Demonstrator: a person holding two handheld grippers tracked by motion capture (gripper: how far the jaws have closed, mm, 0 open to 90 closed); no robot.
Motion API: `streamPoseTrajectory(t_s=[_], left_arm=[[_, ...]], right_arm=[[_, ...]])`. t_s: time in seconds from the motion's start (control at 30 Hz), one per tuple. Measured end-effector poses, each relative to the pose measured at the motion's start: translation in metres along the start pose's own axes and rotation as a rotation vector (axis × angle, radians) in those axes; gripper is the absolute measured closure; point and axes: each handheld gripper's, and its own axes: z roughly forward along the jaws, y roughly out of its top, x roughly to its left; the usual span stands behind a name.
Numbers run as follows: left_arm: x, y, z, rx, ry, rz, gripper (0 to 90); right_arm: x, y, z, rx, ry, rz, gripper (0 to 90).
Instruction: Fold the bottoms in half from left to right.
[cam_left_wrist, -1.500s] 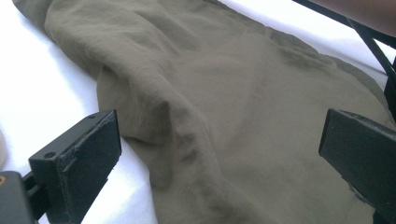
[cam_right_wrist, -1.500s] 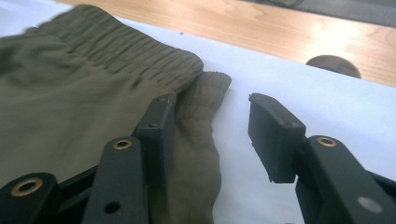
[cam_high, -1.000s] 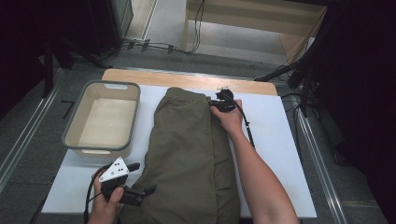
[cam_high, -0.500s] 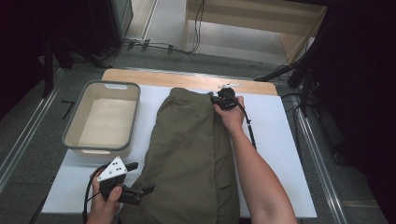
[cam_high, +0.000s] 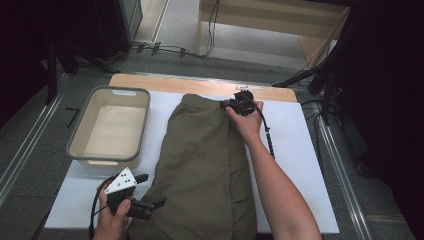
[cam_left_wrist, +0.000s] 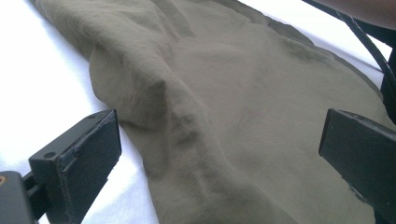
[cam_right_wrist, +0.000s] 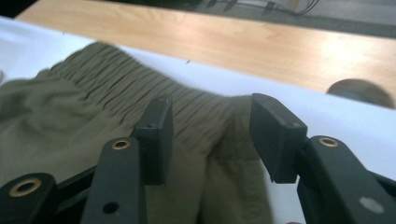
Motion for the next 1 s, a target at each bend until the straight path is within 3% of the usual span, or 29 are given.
streamPoseTrajectory(t_s=[0.13, 0.27, 0.37, 0.47, 0.53, 0.63, 0.7, 0.87, 1.0], left_arm=[[0.000, 0.000, 0.000, 0.002, -0.002, 0.001, 0.0], [0.000, 0.000, 0.000, 0.001, -0.007, 0.001, 0.0], [-0.001, 0.000, 0.000, 0.004, -0.005, 0.001, 0.0], [-0.001, 0.000, 0.001, 0.006, -0.010, 0.010, 0.0], [-0.001, 0.000, 0.001, 0.007, -0.011, 0.010, 0.0], [-0.001, 0.000, 0.001, 0.008, -0.011, 0.012, 0.0], [-0.001, 0.000, 0.001, 0.007, -0.010, 0.012, 0.0], [-0.001, 0.000, 0.001, 0.006, -0.012, 0.010, 0.0], [-0.001, 0.000, 0.001, 0.010, -0.014, 0.012, 0.0]], right_arm=[[0.000, -0.010, 0.010, 0.049, -0.004, 0.024, 45.1], [-0.004, -0.018, 0.014, 0.043, 0.021, 0.058, 46.8], [-0.002, -0.020, 0.014, 0.053, 0.014, 0.033, 51.6], [0.001, -0.022, 0.015, 0.067, 0.027, 0.025, 62.9], [0.001, -0.024, 0.014, 0.058, 0.032, 0.030, 70.3], [0.003, -0.024, 0.011, 0.040, 0.022, -0.009, 80.3], [0.006, -0.021, 0.007, 0.024, 0.008, -0.041, 81.7], [0.001, -0.005, -0.010, -0.055, -0.021, -0.027, 81.9], [-0.011, 0.002, -0.015, -0.055, -0.068, -0.026, 81.9]])
